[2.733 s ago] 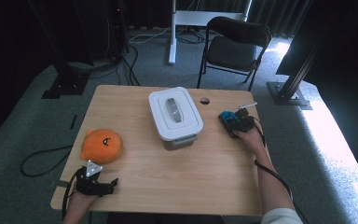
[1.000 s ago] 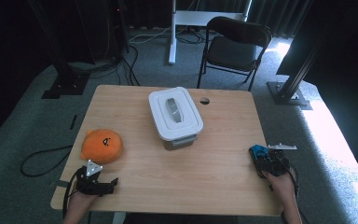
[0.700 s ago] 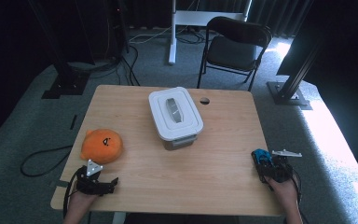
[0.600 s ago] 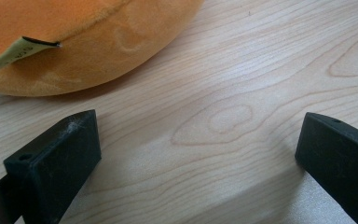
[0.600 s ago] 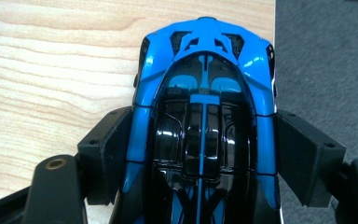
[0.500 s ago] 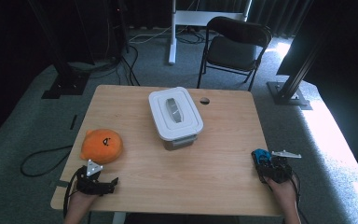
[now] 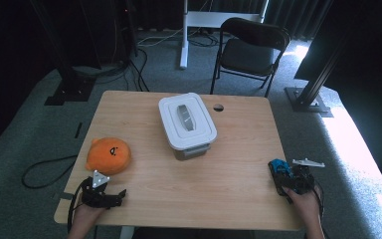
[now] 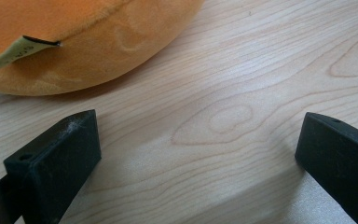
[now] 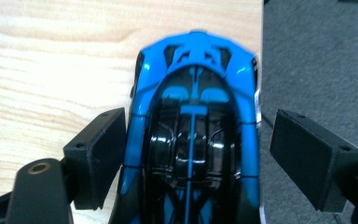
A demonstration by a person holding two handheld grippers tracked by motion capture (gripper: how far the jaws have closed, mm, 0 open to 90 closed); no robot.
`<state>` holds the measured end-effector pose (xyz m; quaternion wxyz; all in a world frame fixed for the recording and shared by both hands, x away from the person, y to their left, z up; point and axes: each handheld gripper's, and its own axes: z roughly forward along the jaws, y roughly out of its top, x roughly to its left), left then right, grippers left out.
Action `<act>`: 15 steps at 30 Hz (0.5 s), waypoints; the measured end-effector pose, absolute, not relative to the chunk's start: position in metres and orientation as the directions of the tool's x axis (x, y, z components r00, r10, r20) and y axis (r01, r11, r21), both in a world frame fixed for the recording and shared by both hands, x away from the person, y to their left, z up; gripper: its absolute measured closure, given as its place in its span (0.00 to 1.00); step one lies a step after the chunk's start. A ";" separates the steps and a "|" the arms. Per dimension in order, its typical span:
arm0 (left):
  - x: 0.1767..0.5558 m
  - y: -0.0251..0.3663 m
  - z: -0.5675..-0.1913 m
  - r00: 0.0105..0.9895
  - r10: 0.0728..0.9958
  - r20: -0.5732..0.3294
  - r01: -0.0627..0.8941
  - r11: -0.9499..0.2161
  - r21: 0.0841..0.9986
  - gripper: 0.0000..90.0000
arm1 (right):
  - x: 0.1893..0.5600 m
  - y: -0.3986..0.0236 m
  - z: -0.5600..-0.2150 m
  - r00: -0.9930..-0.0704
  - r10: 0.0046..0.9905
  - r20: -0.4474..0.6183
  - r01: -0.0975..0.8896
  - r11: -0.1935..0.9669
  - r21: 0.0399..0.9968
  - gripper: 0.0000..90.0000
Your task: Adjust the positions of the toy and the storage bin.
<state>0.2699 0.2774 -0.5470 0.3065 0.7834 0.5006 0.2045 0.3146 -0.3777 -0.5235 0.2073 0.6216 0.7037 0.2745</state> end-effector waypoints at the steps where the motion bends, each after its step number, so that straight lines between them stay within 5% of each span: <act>1: 0.270 0.277 -0.547 0.415 0.910 0.014 0.659 -0.311 0.685 0.00 | 0.315 -0.378 -0.524 -0.141 0.989 0.050 0.761 0.076 0.644 0.20; 15: 0.270 0.277 -0.547 0.419 0.908 0.013 0.658 -0.314 0.684 0.00 | 0.315 -0.356 -0.498 -0.210 0.974 0.084 0.701 0.090 0.708 0.20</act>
